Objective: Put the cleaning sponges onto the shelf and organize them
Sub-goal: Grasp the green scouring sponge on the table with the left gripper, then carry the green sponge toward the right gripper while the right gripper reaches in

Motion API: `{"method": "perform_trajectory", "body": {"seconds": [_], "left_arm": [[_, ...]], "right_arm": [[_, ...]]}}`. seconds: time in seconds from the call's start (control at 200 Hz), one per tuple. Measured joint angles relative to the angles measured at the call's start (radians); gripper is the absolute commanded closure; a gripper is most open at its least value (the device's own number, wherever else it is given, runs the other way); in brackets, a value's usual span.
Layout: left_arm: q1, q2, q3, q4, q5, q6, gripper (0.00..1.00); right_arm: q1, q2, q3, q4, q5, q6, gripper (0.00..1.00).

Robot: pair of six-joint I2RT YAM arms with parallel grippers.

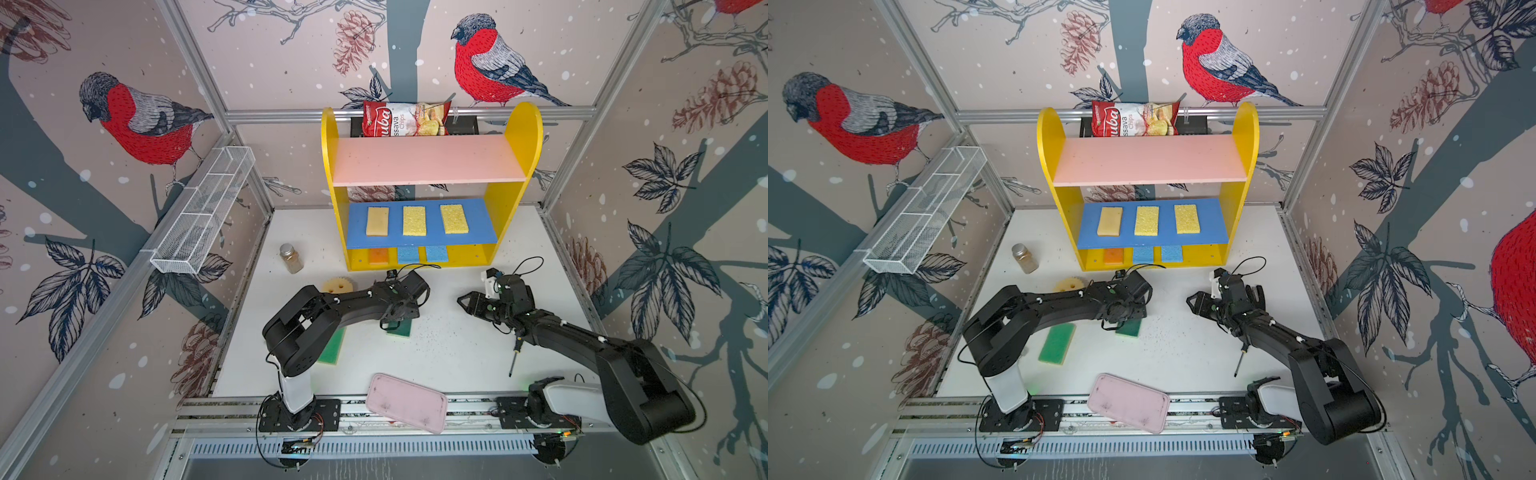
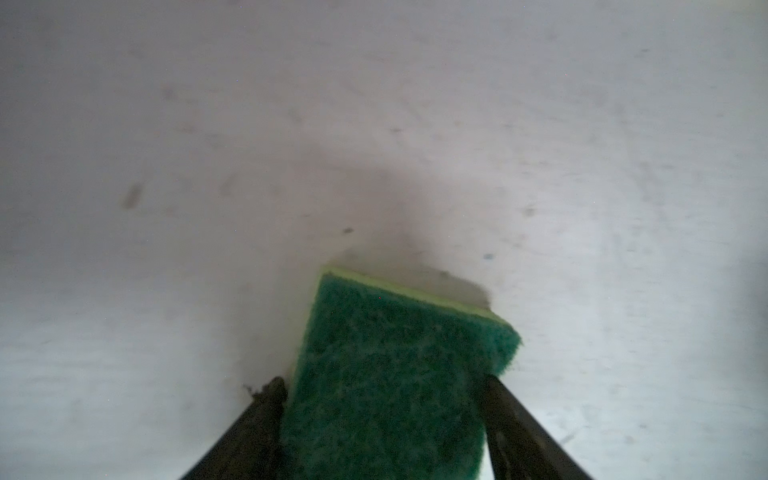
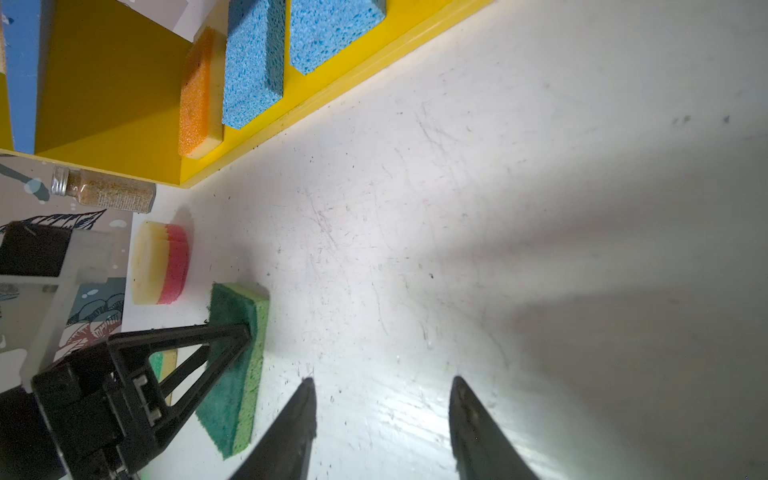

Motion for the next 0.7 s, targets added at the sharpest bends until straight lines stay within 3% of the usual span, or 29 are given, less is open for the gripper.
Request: {"method": "perform_trajectory", "body": {"seconds": [0.295,0.505,0.7], "left_arm": [[-0.021,0.059,0.128,0.034,0.028,0.031,0.24],[-0.027,0.053,0.129,0.029,0.023,0.034,0.16],[-0.03,0.028,0.102,0.025,0.019,0.034,0.17]], "right_arm": [[-0.012,-0.009,0.001,-0.019,0.025,-0.004,0.48],[-0.016,-0.027,-0.006,-0.008,0.047,-0.003,0.37],[-0.013,0.065,-0.003,0.005,0.023,-0.003,0.44]]}}
